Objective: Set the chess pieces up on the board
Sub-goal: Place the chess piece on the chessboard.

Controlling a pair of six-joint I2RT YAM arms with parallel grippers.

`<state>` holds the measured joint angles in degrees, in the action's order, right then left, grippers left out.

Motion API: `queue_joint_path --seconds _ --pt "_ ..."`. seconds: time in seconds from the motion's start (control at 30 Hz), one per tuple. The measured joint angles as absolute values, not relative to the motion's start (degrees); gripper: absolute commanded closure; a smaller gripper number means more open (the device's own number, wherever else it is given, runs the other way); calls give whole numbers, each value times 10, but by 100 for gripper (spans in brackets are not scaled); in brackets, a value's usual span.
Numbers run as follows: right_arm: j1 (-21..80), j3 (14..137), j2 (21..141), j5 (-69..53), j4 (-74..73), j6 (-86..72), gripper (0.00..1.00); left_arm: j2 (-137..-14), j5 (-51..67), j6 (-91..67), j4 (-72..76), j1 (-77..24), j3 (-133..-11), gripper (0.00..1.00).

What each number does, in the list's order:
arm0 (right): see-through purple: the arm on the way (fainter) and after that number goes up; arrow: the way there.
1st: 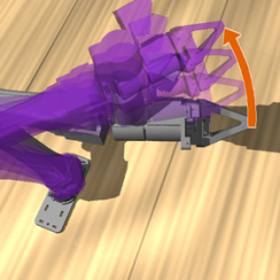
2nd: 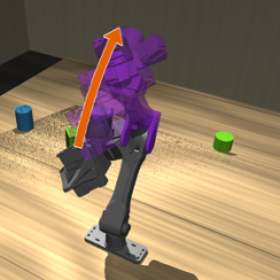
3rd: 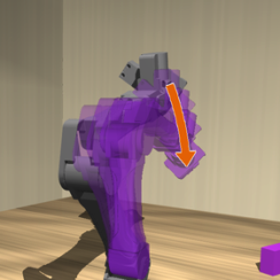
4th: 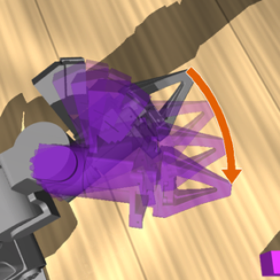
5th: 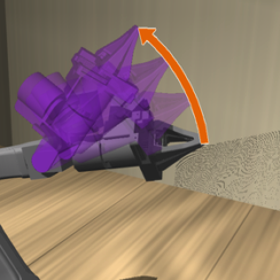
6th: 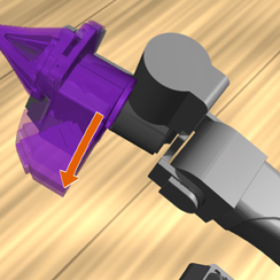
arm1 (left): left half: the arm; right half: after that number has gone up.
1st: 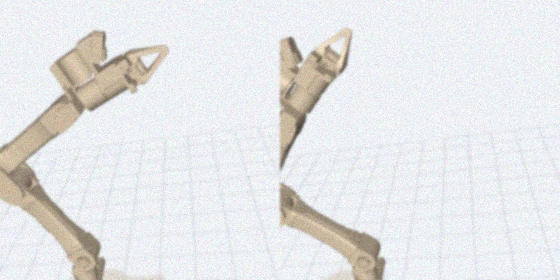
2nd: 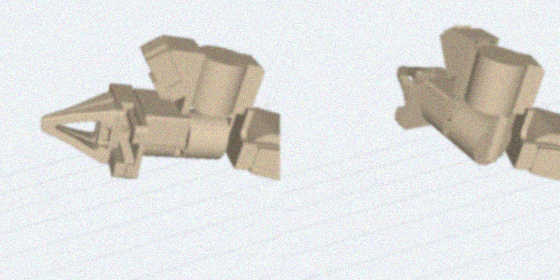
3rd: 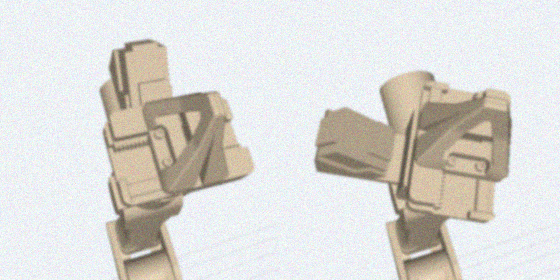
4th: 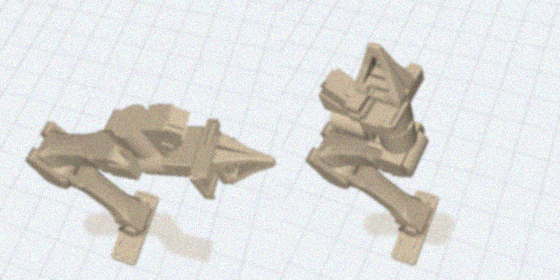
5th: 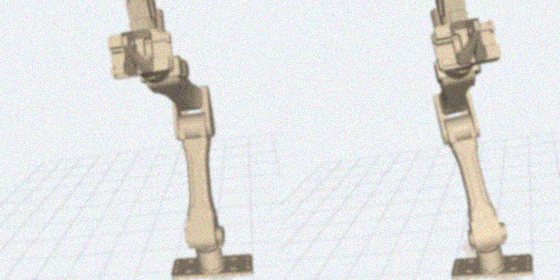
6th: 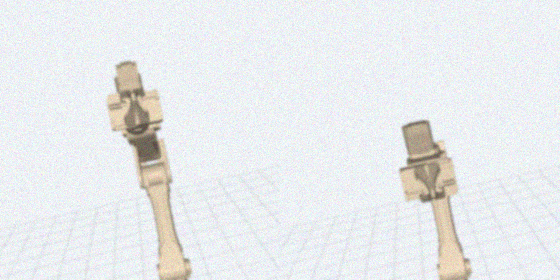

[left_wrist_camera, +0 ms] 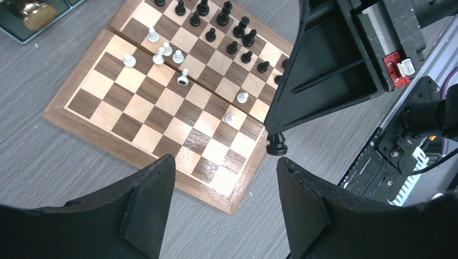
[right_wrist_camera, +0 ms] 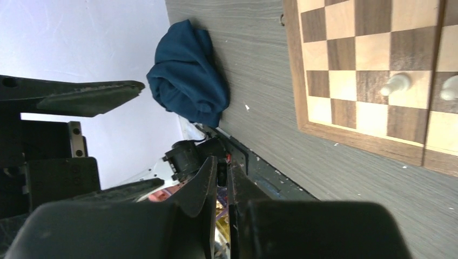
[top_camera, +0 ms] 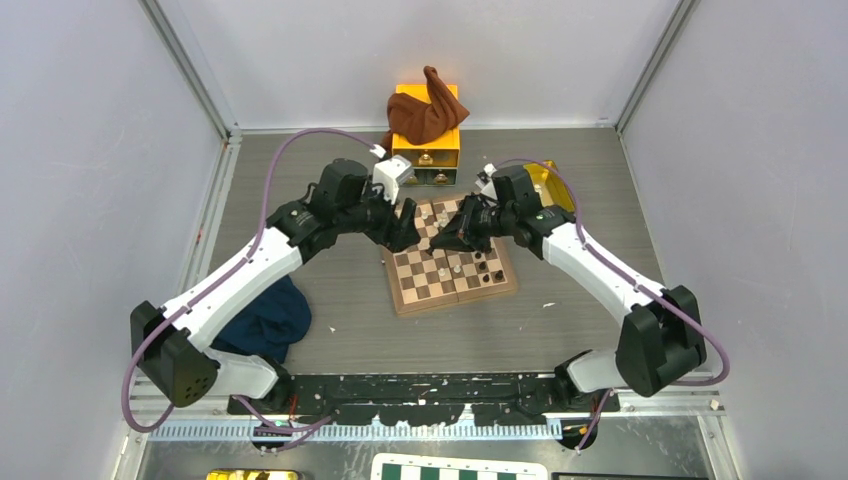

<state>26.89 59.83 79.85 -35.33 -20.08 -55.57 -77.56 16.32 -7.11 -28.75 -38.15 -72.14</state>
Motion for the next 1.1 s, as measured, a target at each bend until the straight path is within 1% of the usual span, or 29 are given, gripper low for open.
queue_joint_path --seconds 0.23,0.5,0.73,0.93,1.1 --pt "269 606 755 -278 -260 -486 99 -744 135 -84 -266 -382 -699 29" --pt "271 596 671 -114 -328 -369 99 -740 114 -89 -257 -382 -682 28" --pt "284 519 604 56 -332 -292 99 -732 100 -92 -248 -382 -667 28" --pt "309 450 596 177 -321 -258 99 -725 92 -101 -234 -382 -651 28" --pt "327 416 597 246 -273 -242 99 -718 89 -103 -229 -382 -641 28"
